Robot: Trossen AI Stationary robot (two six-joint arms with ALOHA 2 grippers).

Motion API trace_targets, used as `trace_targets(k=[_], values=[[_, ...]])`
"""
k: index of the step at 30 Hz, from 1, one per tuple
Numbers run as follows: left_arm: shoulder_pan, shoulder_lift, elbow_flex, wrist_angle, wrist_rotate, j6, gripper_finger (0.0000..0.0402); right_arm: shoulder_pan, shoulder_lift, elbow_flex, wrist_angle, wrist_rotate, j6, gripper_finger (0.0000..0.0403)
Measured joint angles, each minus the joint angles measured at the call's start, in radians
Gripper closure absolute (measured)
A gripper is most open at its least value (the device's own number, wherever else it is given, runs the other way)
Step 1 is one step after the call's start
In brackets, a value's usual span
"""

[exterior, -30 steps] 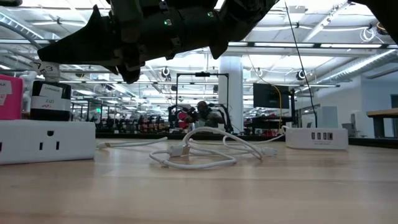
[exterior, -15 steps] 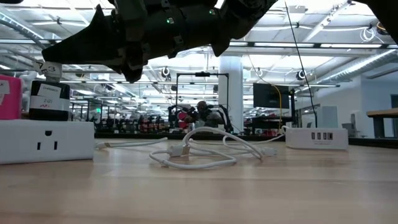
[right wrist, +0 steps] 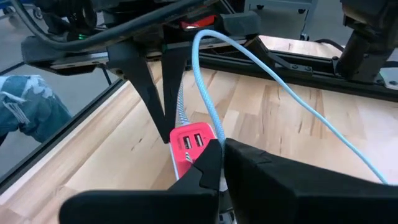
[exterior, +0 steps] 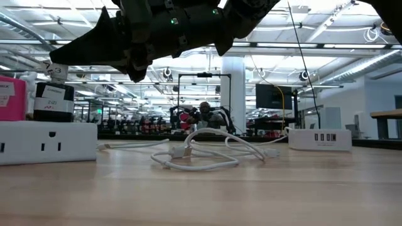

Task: Insert USB
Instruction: Insert the top left white charger cable into the pink adapter charger

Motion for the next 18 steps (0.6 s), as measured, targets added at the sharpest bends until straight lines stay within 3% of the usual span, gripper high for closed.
trace_targets(k=[9, 18], values=[[-0.001, 0.000, 0.000, 0.001, -0.004, -0.001, 0.0400, -0.011, -0.002, 0.010, 0.011, 0.004, -0.003, 0.0403], [-0.007, -0.001, 0.024, -0.002, -0.073, 0.000, 0.0400, -0.012, -0.006, 0.073, 0.011, -0.015, -0.029, 0.0403]])
